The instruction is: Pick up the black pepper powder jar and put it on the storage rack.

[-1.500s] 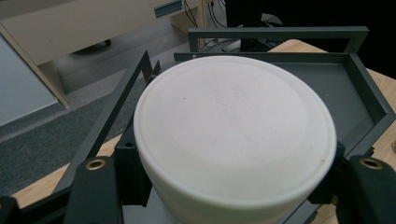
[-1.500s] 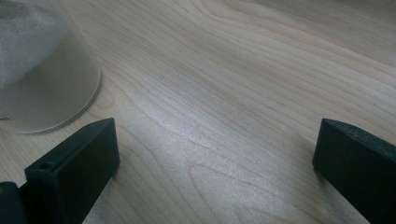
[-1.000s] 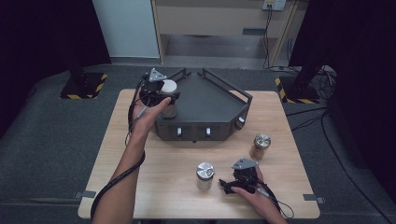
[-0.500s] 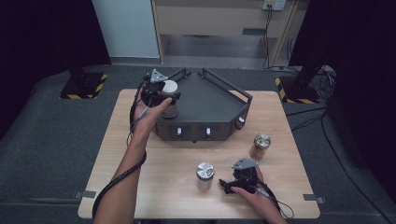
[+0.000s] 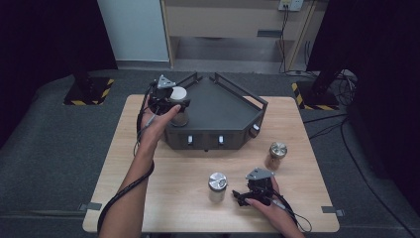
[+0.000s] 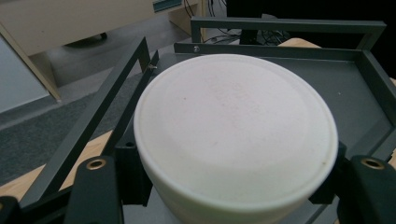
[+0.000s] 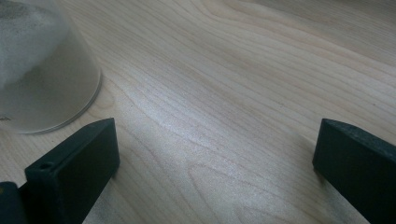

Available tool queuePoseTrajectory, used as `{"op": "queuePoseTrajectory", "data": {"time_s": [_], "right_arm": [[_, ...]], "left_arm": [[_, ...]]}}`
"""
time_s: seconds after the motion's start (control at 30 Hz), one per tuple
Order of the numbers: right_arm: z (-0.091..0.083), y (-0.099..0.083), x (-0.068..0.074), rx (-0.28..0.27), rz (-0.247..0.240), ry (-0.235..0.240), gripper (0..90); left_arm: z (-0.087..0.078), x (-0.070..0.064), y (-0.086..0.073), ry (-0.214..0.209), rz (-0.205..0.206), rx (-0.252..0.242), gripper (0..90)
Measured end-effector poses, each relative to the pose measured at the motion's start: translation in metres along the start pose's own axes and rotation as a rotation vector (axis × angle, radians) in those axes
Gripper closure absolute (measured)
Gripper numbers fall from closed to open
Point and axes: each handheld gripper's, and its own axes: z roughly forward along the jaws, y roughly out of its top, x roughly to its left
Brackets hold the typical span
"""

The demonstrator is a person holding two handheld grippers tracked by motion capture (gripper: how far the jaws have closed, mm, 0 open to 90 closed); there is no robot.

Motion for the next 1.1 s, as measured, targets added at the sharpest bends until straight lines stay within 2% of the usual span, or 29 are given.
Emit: {"op": "queuePoseTrajectory", "data": {"time_s": [0.1, 0.3, 0.5, 0.63, 0.73, 0.87, 1.0, 1.1], "right_arm": [[0.0000, 0.0000, 0.0000, 0.000, 0.000, 0.000, 0.5], [0.0000, 0.0000, 0.0000, 0.000, 0.000, 0.000, 0.5], [0.0000, 0.0000, 0.0000, 0.000, 0.000, 0.000, 0.5], [0.0000, 0.0000, 0.0000, 0.000, 0.000, 0.000, 0.5], [0.0000, 0.0000, 0.0000, 0.000, 0.000, 0.000, 0.5], [0.0000, 0.0000, 0.0000, 0.000, 0.000, 0.000, 0.5], [0.0000, 0.0000, 0.0000, 0.000, 0.000, 0.000, 0.5], [0.0000, 0.0000, -0.0001, 0.000, 0.000, 0.000, 0.5]], "left_arm": [[-0.0011, 0.0053, -0.0015, -0.012, -0.021, -0.002, 32.3], [0.0002, 0.0034, -0.0005, -0.010, -0.014, 0.000, 32.2], [-0.0002, 0.0053, -0.0004, -0.014, -0.024, 0.000, 31.8], [-0.0011, 0.0043, 0.0035, -0.009, 0.002, 0.018, 28.4], [-0.0015, 0.0039, 0.0036, -0.008, 0.005, 0.017, 26.4], [-0.0018, 0.0042, 0.0036, -0.013, -0.001, 0.026, 17.0], [-0.0019, 0.0034, 0.0040, -0.024, 0.019, 0.048, 5.2], [-0.0047, 0.0016, 0.0008, -0.008, 0.012, 0.050, 2.5]]}}
